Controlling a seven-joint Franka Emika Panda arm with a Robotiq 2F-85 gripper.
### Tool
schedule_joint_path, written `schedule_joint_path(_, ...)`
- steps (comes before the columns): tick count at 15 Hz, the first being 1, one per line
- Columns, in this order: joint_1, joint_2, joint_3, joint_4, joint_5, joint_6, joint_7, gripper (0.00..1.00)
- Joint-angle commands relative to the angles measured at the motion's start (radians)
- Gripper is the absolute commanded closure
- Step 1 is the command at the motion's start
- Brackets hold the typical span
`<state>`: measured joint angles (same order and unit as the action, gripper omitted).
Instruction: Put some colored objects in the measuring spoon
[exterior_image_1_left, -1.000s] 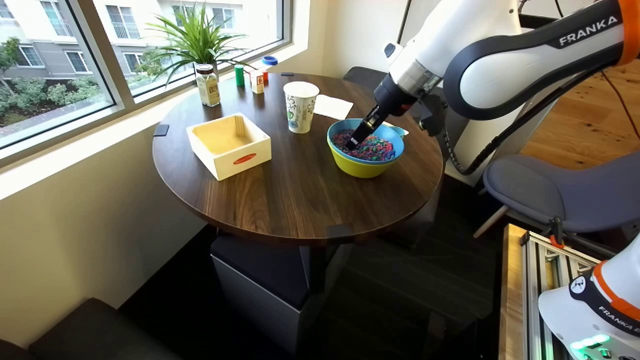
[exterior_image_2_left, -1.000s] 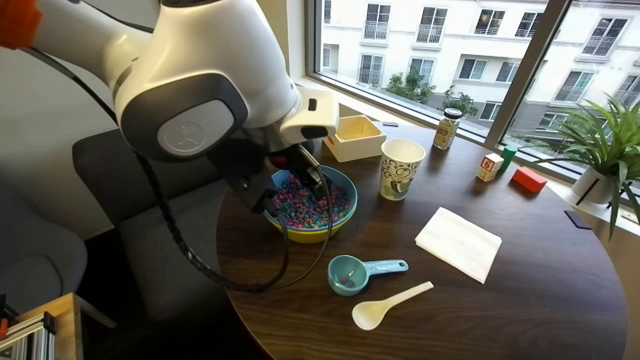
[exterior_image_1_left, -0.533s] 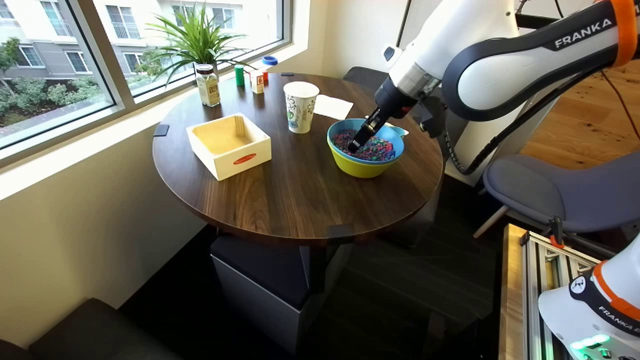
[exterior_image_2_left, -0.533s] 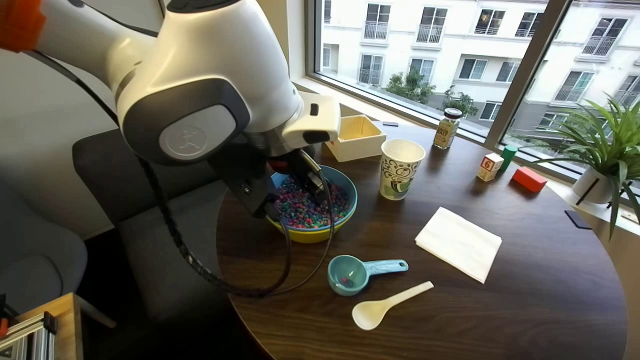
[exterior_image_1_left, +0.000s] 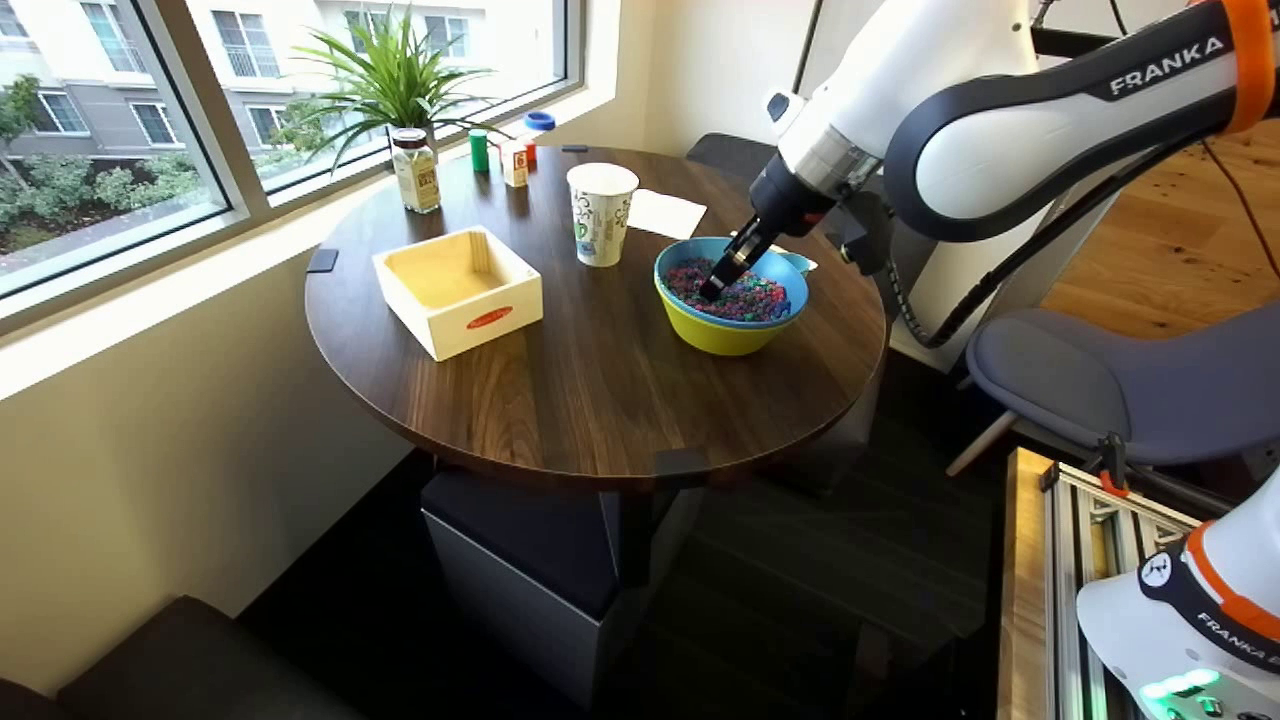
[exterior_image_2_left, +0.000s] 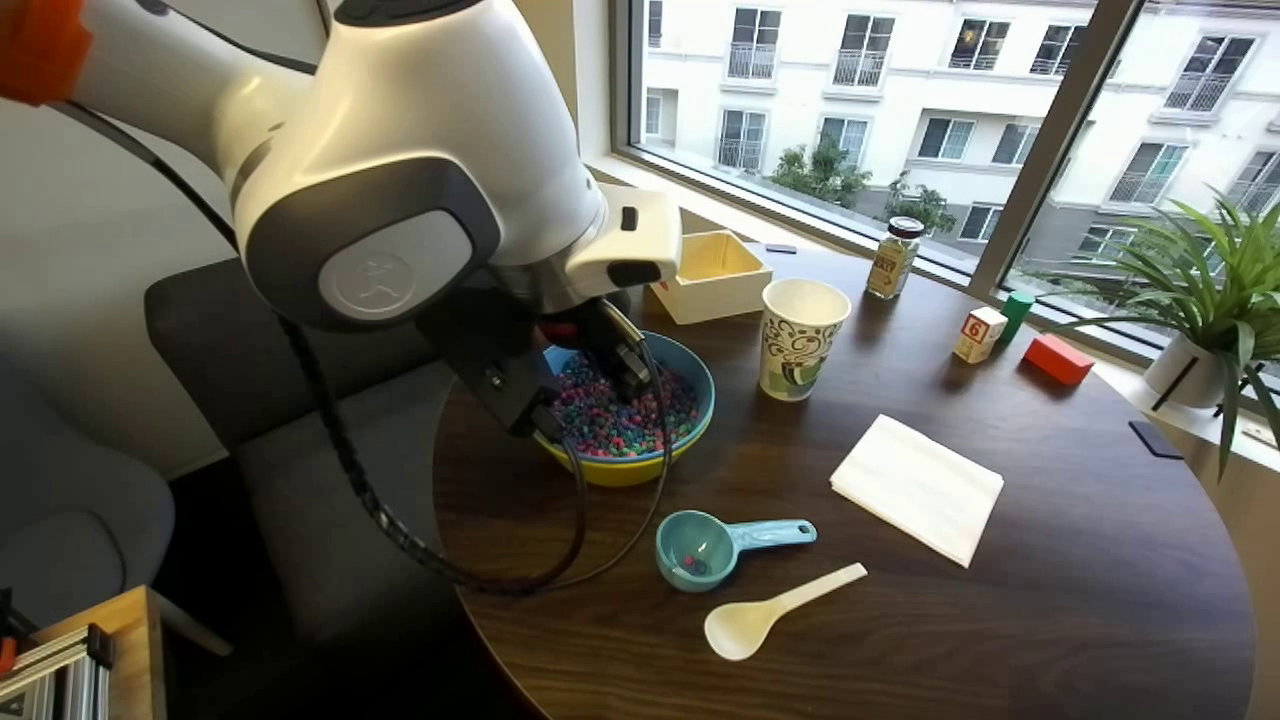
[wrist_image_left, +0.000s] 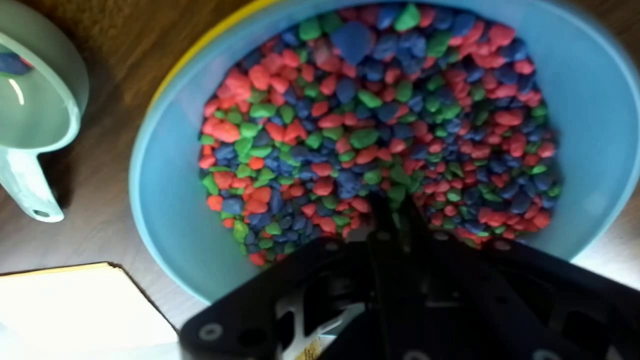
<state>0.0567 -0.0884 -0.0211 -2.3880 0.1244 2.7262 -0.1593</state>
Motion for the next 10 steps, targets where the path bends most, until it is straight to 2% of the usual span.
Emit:
schedule_joint_path(1,-0.011,-0.038,0.002,0.001,0.002,-0.024,-0.011,0.98)
schedule_joint_path(5,-0.026,-0.106,-0.006,0.003,-0.017,-0.038,0.013,0.98)
schedule_joint_path(10,-0.102,-0.169,-0.03,-0.023,-0.079,-0.092,0.098,0.98)
